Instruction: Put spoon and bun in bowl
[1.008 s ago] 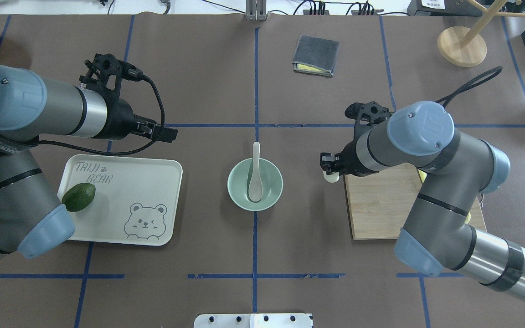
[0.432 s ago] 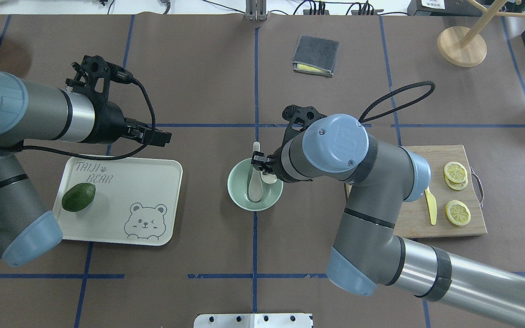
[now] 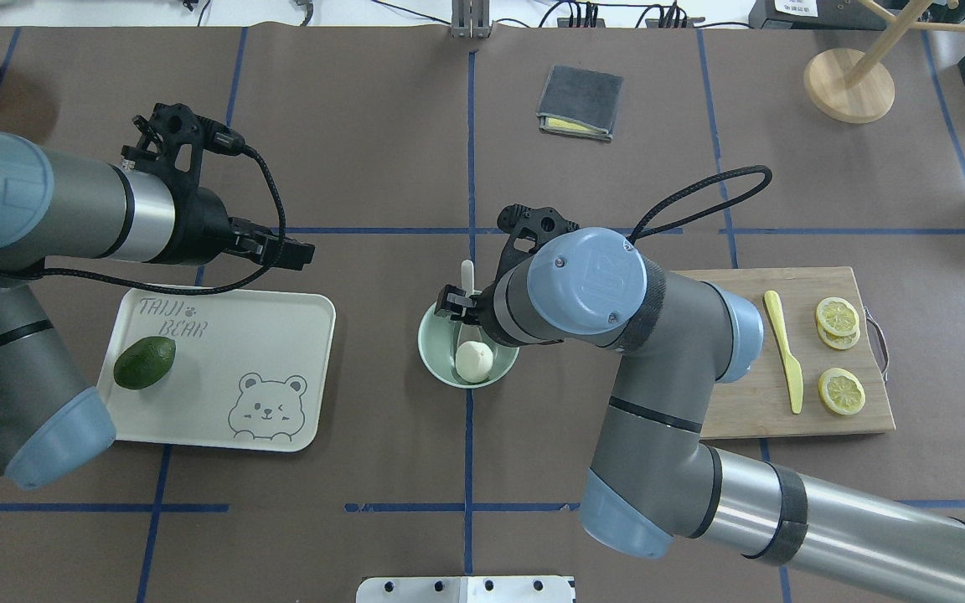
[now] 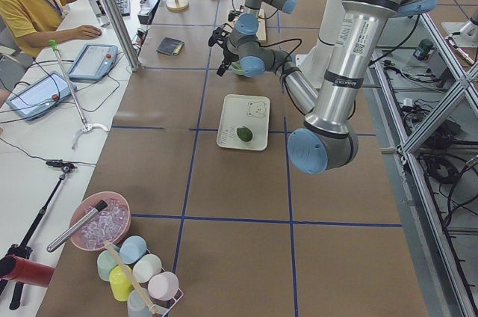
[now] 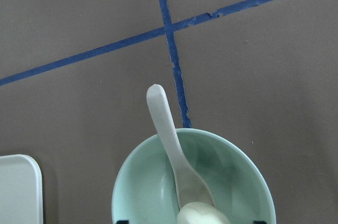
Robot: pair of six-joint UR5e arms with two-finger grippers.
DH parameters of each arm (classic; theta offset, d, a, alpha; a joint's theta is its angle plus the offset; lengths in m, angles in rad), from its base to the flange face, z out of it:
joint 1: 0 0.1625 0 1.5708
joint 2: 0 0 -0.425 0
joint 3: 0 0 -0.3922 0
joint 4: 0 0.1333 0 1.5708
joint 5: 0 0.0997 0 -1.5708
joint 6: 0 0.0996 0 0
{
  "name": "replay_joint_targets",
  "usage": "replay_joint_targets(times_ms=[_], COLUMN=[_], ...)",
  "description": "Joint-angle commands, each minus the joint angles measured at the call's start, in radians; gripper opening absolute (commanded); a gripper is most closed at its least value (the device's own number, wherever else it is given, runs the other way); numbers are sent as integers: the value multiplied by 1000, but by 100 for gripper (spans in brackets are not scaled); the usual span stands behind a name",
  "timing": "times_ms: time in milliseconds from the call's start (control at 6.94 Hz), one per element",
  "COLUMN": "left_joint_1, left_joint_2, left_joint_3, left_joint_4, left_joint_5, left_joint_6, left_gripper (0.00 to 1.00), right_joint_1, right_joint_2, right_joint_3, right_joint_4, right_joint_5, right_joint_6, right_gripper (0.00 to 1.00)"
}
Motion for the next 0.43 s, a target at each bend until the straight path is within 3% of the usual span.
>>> replay_joint_targets(times_ms=[0,144,288], left_joint_1=[-1,-52,-133], left_joint_2=[55,133,192], left_joint_3=[2,2,5], left_joint_4=[-32,-73,-84], left_joint_5=[-1,-4,-95], left_joint_6=[43,168,268], left_gripper=[99,99,99], right_joint_1=[52,145,255], right_joint_2=[-56,-165,-298], right_joint_3=[60,119,190], right_joint_4=[-7,-1,4], right_joint_5=[35,151,268], right_joint_6=[-8,-20,-88], right_gripper=[99,99,100])
